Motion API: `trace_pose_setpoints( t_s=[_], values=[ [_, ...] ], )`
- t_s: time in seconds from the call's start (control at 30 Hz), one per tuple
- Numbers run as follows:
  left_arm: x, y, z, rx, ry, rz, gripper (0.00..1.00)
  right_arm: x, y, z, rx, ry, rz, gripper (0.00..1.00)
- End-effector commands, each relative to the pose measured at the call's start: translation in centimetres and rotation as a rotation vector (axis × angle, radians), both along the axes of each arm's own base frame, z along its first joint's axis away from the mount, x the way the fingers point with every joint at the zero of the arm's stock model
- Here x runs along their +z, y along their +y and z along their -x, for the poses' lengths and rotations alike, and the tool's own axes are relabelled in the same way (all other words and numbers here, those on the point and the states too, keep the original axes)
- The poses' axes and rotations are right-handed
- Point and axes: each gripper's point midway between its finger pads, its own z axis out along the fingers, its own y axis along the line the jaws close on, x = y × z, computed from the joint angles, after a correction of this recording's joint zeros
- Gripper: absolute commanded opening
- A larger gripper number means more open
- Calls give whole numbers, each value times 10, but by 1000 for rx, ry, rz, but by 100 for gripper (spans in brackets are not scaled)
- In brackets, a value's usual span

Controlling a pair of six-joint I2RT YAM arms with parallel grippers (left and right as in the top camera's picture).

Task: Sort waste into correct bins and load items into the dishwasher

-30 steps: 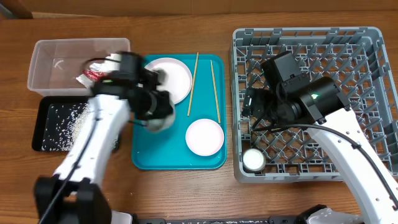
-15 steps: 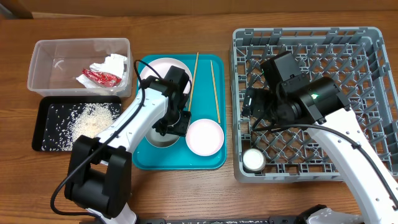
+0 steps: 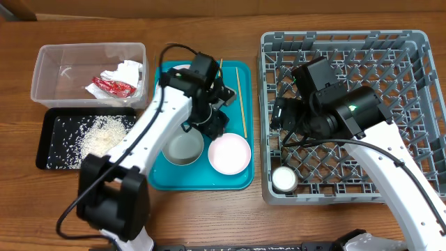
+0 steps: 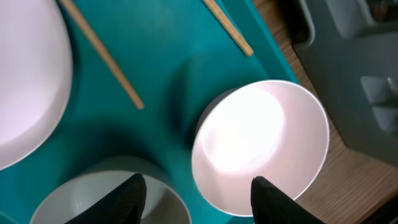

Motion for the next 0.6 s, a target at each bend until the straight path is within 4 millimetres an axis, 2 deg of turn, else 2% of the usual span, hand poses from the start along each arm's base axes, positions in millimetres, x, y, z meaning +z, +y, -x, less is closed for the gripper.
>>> trace_pose_setpoints(
  t_s=[0.0,0.13,0.23,0.3,0.37,0.57],
  values=[
    [-34,4,7,-74,60,-77,57,8,-1,-4,-3,-32,1,93],
    [-62,2,13,-85,136,-103,54,6,-1,-5,-3,-27,3,93],
    [-78,0,20,-94,182,-126,34,5,-1,-5,-3,-24,5,93],
    [-80,0,19,-69,187,-131,24,5,-1,-5,-3,-23,5,93],
    [-78,-1,16,-44,181,-128,5,5,-1,-5,-3,-23,5,93],
    [-57,-8,1,11,155,-113,4,5,-1,-5,-3,-23,5,93]
  ],
)
